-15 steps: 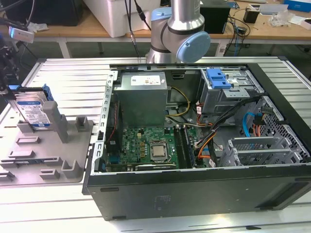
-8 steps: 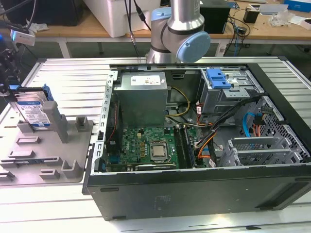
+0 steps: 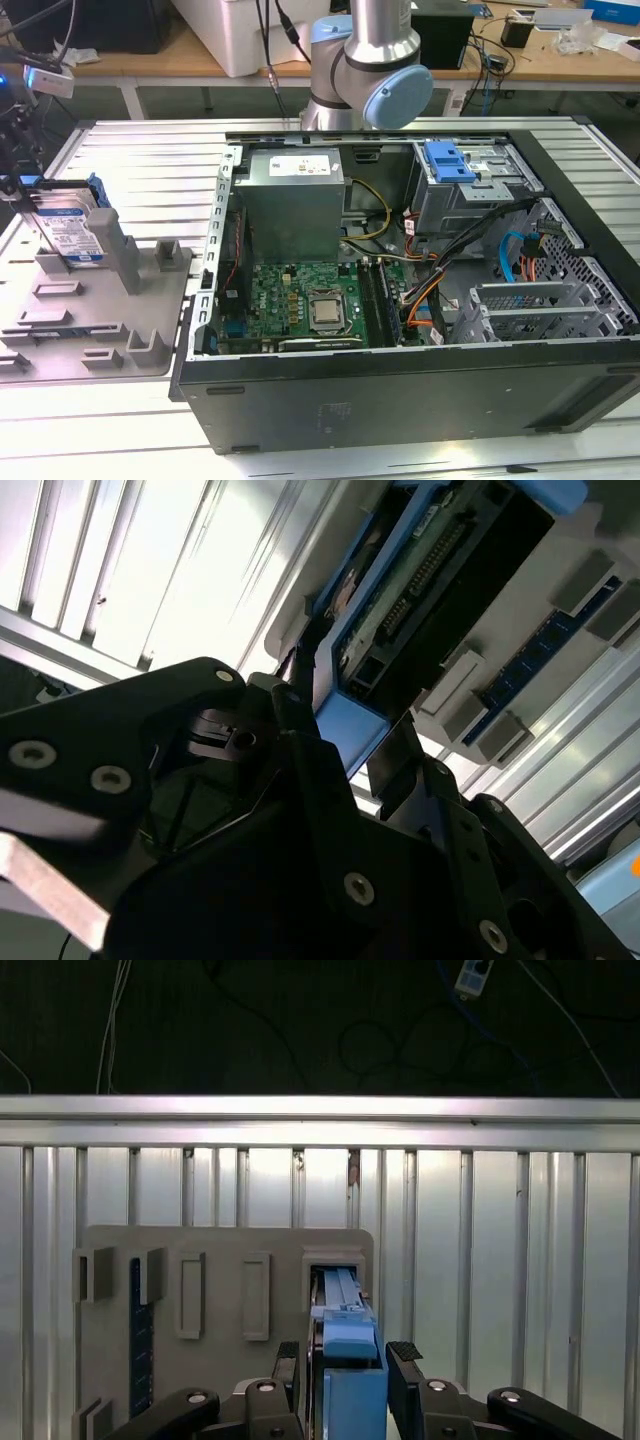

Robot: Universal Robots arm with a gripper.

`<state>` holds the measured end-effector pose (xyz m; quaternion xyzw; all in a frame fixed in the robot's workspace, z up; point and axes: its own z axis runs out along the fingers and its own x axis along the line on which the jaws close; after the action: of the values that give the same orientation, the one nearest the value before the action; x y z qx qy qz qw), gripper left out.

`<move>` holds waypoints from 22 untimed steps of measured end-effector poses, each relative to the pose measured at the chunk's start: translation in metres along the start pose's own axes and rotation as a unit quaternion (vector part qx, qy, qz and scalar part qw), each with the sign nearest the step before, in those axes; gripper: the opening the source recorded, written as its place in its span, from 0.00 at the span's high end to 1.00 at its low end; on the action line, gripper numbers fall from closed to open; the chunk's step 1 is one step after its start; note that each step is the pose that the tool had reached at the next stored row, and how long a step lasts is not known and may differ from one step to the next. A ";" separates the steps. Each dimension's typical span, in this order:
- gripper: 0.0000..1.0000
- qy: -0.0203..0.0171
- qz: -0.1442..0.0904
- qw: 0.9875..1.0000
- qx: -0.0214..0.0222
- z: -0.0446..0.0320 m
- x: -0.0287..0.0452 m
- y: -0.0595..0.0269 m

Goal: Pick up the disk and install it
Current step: 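Pick up the disk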

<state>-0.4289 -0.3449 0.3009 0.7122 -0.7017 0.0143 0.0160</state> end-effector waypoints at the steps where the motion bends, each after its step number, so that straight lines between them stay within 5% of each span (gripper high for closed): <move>1: 0.53 0.000 0.000 1.000 0.000 0.0006 0.0000 0.0000; 22: 0.53 0.000 0.000 1.000 0.000 0.0033 0.0000 0.0000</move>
<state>-0.4289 -0.3451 0.2976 0.7122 -0.7016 0.0146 0.0162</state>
